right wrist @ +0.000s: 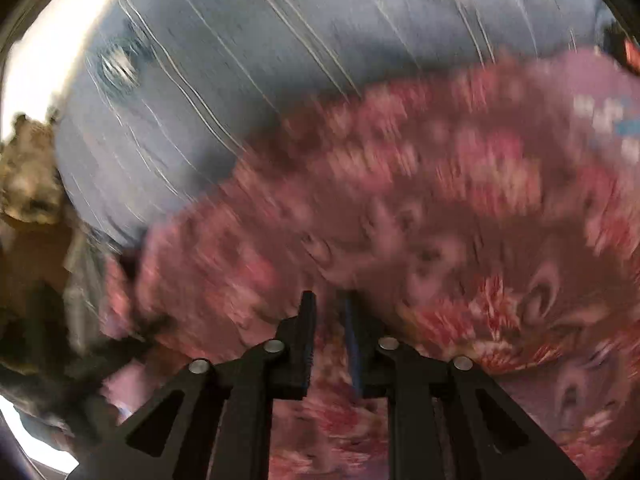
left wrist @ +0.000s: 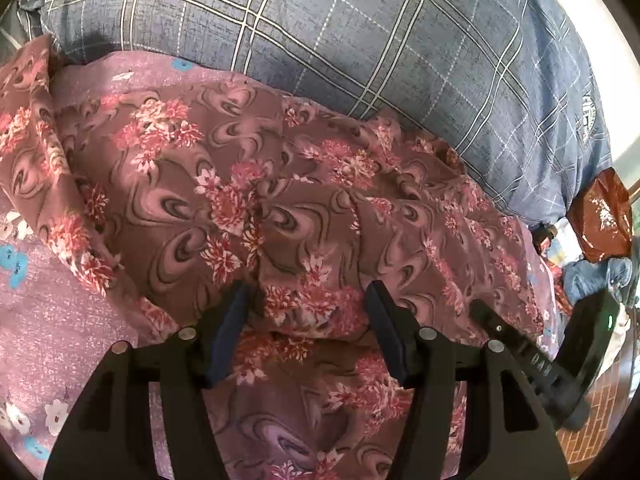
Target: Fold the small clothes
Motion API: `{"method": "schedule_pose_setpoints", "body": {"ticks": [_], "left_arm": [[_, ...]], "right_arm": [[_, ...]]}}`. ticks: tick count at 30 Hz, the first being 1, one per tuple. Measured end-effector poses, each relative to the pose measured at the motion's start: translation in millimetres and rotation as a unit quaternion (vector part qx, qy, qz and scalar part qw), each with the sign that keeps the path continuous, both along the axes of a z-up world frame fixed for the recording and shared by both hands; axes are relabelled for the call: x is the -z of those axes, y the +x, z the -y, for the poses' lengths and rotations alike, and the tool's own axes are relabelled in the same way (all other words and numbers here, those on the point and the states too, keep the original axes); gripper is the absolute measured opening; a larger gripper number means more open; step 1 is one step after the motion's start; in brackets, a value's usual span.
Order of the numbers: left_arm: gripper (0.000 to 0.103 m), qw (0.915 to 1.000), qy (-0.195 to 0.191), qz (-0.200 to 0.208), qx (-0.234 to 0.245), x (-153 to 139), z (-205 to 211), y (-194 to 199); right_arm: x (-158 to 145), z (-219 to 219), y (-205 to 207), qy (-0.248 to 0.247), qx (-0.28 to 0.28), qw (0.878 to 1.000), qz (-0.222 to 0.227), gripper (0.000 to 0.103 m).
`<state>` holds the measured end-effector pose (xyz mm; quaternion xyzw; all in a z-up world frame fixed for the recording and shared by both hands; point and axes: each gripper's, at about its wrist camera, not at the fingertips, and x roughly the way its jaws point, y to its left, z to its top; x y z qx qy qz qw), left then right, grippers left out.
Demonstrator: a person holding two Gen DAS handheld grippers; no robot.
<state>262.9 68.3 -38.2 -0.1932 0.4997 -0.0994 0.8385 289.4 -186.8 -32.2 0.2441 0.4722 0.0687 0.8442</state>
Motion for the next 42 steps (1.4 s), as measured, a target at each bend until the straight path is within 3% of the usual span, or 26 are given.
{"method": "schedule_pose_setpoints", "body": {"ticks": [3,5,8,11,14,17,24,28,30,31,32,34,35,36,38,42], "left_arm": [[0.059,0.9997,-0.025,-0.006,-0.005,-8,-10,-1],[0.06,0.9991,-0.034,0.0,-0.025,-19,-31,0],[0.066,0.9972,-0.018,0.002,-0.072,-33,-74,6],[0.066,0.9938,0.031,-0.022,-0.104,-45,-120,27],[0.068,0.9832,0.107,-0.053,-0.138,-64,-169,55],[0.077,0.9693,0.171,-0.096,-0.148,-76,-205,88],[0.077,0.9431,0.258,-0.145,-0.152,-53,-197,145],[0.077,0.9344,0.274,-0.164,-0.158,-33,-195,160],[0.071,0.9228,0.297,-0.166,-0.181,-27,-200,158],[0.065,0.9207,0.298,-0.166,-0.189,-26,-206,154],[0.044,0.9222,0.289,-0.167,-0.196,-26,-214,148],[0.028,0.935,0.24,-0.152,-0.212,-32,-233,125],[0.013,0.9391,0.224,-0.146,-0.216,-35,-239,116],[0.008,0.9467,0.193,-0.136,-0.219,-40,-248,99],[0.008,0.9512,0.169,-0.118,-0.23,-49,-261,68],[0.008,0.9532,0.122,-0.107,-0.255,-51,-291,10]], "right_arm": [[1,-7,-15,-0.038,-0.018,0.997,0.058,0.016],[1,-9,-16,-0.043,-0.015,0.997,0.058,0.016],[1,-12,-19,-0.048,-0.015,0.997,0.061,0.016],[-1,-10,-20,-0.045,-0.013,0.997,0.065,0.016],[2,-5,-17,-0.028,-0.01,0.997,0.068,0.016],[4,-2,-17,-0.012,-0.008,0.997,0.07,0.016],[4,3,-19,0.015,-0.005,0.997,0.075,0.016],[6,6,-19,0.03,-0.004,0.997,0.077,0.016],[6,7,-19,0.036,-0.004,0.996,0.078,0.016],[7,8,-19,0.038,-0.003,0.996,0.078,0.016],[7,8,-19,0.04,-0.003,0.996,0.078,0.016],[7,9,-19,0.041,-0.003,0.996,0.079,0.016],[7,8,-19,0.041,-0.003,0.996,0.079,0.016],[7,9,-19,0.042,-0.003,0.996,0.079,0.016],[7,9,-19,0.042,-0.003,0.996,0.079,0.016],[7,9,-19,0.042,-0.003,0.996,0.079,0.016]]}}
